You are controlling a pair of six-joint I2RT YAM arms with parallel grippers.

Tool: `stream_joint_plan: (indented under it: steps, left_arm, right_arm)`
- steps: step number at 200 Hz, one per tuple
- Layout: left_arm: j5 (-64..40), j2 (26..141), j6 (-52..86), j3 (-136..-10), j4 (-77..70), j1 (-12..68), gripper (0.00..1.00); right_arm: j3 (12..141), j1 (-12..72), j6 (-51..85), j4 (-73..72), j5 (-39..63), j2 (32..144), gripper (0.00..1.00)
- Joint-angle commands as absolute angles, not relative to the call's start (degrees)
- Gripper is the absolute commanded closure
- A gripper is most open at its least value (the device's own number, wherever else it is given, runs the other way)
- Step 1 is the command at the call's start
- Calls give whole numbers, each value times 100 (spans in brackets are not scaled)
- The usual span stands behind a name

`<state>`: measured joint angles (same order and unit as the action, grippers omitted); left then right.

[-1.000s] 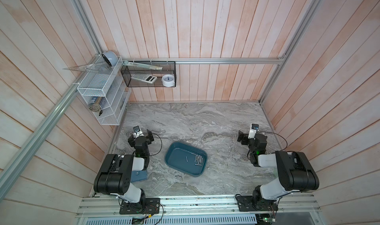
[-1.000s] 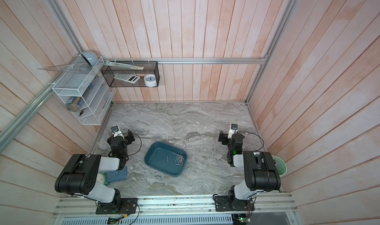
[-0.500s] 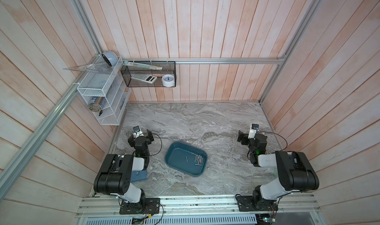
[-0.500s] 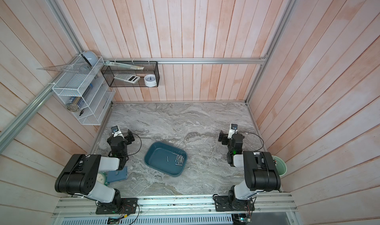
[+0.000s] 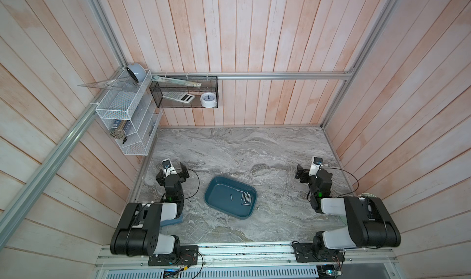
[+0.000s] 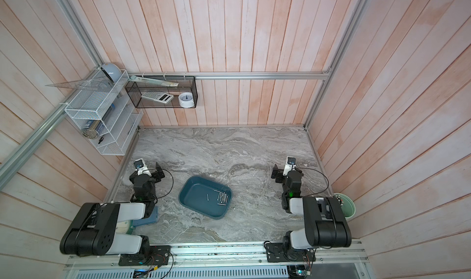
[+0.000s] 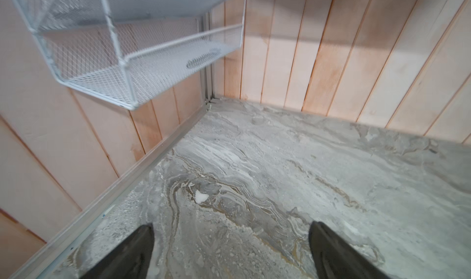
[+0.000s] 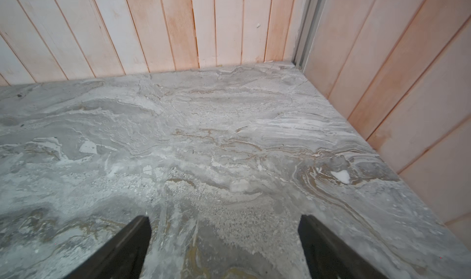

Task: Take out the screws from the storage box
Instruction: Adjust the storage box at the center of the board.

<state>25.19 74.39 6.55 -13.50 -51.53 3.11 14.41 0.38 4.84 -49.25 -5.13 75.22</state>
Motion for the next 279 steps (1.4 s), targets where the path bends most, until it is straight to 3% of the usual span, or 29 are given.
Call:
stream_joint_plan:
  steps: [1,17,44,61,84,130,142,154,176,203,239,264,279]
  left_arm:
    - [3474,6108,1839,-1669,-3735,369,0]
    - [4139,5236,3478,-2244,-1433,313,0]
    - [3125,4614,4166,-2997,670,143,0]
    - [2170,4597,4159,-3362,1141,51,0]
    - [1210,4635,4682,-3876,1950,-74,0]
    - [-1176,4655,5011,-4096,1654,-697,0]
    - [-1853,4781,4607,-4233,1624,-773,0]
    - [-2392,5192,3854,-4803,2219,-725,0]
    - [-1558,5789,2602,-5839,3755,-182,0]
    - [-294,5783,2094,-5696,3532,866,0]
    - [-589,6029,2135,-5232,3301,1046,0]
    - [-621,5950,2265,-5063,3165,1055,0]
    - [-905,5930,2361,-4953,3068,1085,0]
  right_arm:
    - [1813,65,1387,-2722,-1270,5948,2]
    - [2231,29,1923,-955,-1497,5153,2]
    - [2584,-224,2474,519,-1325,4339,2]
    - [2910,-563,2904,1367,-689,4202,2]
    - [3332,-688,4168,2526,-976,4210,2]
    - [3224,-1480,4675,2259,1289,4315,2]
    - [3183,-1995,4335,2064,2319,4436,2]
    - [3153,-2237,4411,2088,2512,4542,2]
    - [2916,-2248,4755,1606,2723,4671,2]
    - [2820,-2220,5028,1232,2947,4478,2]
    - [3319,-1507,4662,2145,1896,3585,2]
    - [3716,-499,4678,2438,1670,3489,3]
    - [3964,417,4748,2556,1534,3817,10]
